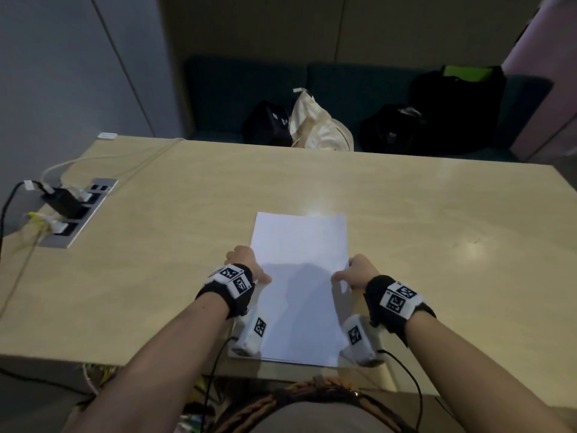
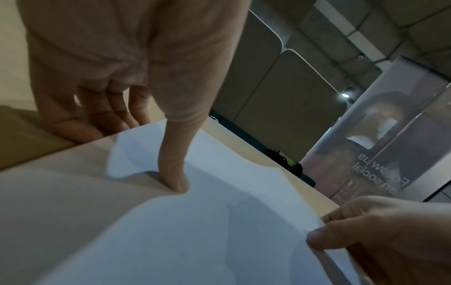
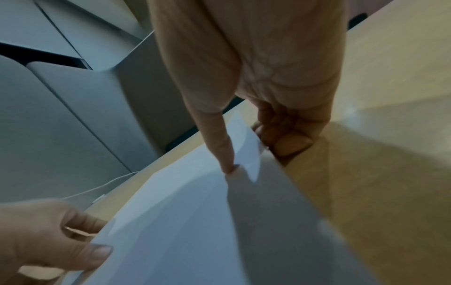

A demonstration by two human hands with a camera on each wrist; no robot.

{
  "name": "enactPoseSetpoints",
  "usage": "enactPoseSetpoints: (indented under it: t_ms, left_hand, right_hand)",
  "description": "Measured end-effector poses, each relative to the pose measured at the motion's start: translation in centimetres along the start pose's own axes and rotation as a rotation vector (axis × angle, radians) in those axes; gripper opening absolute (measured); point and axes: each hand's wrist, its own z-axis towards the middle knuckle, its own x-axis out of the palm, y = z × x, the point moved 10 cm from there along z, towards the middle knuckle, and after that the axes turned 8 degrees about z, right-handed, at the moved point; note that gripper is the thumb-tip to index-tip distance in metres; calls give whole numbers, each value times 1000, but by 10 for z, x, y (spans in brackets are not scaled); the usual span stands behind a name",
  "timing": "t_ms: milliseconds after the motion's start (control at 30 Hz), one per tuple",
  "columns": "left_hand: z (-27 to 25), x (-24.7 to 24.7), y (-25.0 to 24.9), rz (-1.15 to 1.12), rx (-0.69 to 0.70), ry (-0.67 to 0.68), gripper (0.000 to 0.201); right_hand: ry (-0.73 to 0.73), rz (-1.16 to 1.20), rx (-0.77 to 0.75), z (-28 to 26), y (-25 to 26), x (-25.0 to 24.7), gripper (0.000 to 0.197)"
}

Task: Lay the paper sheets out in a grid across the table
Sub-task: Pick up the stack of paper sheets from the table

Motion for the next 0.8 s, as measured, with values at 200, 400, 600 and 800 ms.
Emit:
enactPoseSetpoints:
  t_ms: [200, 400, 600, 800]
  left_hand:
    - [-5, 2, -1, -26, 23, -41, 81]
    - [-4, 2, 1, -121, 94, -42, 80]
    - [-9, 2, -21, -599, 282, 165, 71]
    - [-28, -37, -46, -940, 450, 37, 40]
  right_hand:
    - [-9, 210, -36, -3, 7, 14, 47]
    - [-37, 403, -212, -6, 17, 3, 46]
    - [28, 756, -376, -15, 41, -32, 43]
    - [-227, 692, -445, -21, 55, -70, 25]
